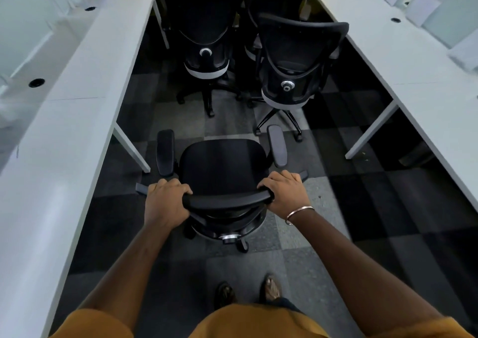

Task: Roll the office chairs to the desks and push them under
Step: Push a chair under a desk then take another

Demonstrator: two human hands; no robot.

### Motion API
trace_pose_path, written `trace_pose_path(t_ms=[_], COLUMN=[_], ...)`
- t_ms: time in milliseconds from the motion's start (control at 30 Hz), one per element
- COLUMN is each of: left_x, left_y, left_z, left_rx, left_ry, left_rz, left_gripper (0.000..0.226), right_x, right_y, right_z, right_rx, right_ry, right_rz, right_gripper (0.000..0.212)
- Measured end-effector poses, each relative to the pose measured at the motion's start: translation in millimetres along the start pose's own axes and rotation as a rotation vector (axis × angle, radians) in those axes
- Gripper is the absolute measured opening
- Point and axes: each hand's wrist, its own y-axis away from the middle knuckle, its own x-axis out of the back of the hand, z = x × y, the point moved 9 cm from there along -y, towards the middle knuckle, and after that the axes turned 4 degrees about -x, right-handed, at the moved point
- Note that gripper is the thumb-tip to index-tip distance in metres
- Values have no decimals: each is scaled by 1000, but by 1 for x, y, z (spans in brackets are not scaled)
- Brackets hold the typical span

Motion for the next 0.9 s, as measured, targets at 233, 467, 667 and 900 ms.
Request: trace_pose_path(t_ms=[233,467,667,900], left_x=[-5,-19,-32,-40], left_y=[65,142,211,287], left_z=[27,63,94,115], left_rx=[46,93,125,61], left_ry=[-8,-2,-1,37], left_rz=[2,5,-7,16], left_gripper=[35,34,36,38], right_x=[4,6,9,16], right_y=[56,124,191,276], right_z=[5,19,28,26], right_rx=[57,133,154,182], right_ry=[-14,-43,-28,-31], right_rz=[-12,8,-14,-7], right_gripper=[37,35,41,36])
